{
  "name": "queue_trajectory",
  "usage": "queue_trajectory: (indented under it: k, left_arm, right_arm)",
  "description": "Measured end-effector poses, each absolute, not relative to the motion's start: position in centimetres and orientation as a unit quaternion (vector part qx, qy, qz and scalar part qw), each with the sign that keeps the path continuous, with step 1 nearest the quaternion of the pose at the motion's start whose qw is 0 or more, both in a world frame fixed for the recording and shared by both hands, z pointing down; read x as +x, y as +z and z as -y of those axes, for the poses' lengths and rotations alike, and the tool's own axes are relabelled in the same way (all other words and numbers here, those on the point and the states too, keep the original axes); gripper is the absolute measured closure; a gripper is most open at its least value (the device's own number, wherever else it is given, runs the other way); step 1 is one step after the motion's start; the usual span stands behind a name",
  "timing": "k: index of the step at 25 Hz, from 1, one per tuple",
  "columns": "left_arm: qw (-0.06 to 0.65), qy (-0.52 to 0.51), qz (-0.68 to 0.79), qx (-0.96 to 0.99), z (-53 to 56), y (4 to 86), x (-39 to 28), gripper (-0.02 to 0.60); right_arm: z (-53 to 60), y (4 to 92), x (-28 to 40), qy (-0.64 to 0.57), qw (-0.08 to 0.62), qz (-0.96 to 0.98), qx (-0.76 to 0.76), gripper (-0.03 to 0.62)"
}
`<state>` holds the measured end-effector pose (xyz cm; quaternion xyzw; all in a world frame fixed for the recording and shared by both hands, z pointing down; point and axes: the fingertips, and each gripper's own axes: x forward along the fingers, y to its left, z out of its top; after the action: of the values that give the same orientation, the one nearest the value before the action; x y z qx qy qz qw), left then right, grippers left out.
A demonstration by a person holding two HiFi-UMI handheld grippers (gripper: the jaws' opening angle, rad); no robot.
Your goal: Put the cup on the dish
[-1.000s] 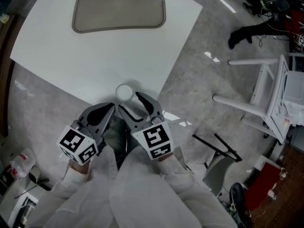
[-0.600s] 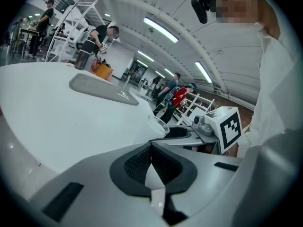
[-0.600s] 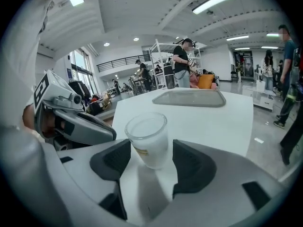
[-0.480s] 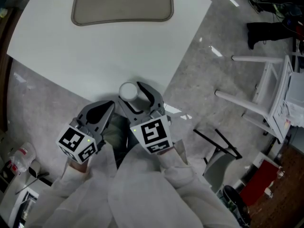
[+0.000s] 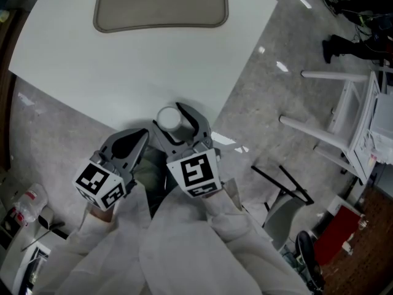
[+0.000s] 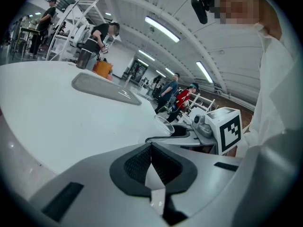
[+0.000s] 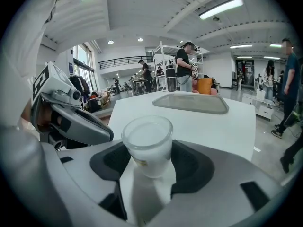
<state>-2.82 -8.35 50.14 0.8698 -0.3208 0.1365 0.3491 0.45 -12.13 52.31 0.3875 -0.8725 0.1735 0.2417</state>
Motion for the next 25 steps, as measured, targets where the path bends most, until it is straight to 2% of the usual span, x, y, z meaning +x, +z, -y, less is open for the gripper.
queue_trajectory:
  k: [14, 25]
  left_arm:
    - [0.338, 0.133, 0.323, 0.874, 9.1, 49.7, -2.9, 0.572]
    - [0.303, 0.105, 0.332, 0.887, 9.6, 45.8, -2.5, 0.572]
  right_arm:
    - [12.0, 52.3, 0.3, 0.177, 0.247, 0.872, 0.383, 0.330]
    - [11.8, 47.4, 0.8, 0.154, 0.225, 0.882, 0.384, 0.330]
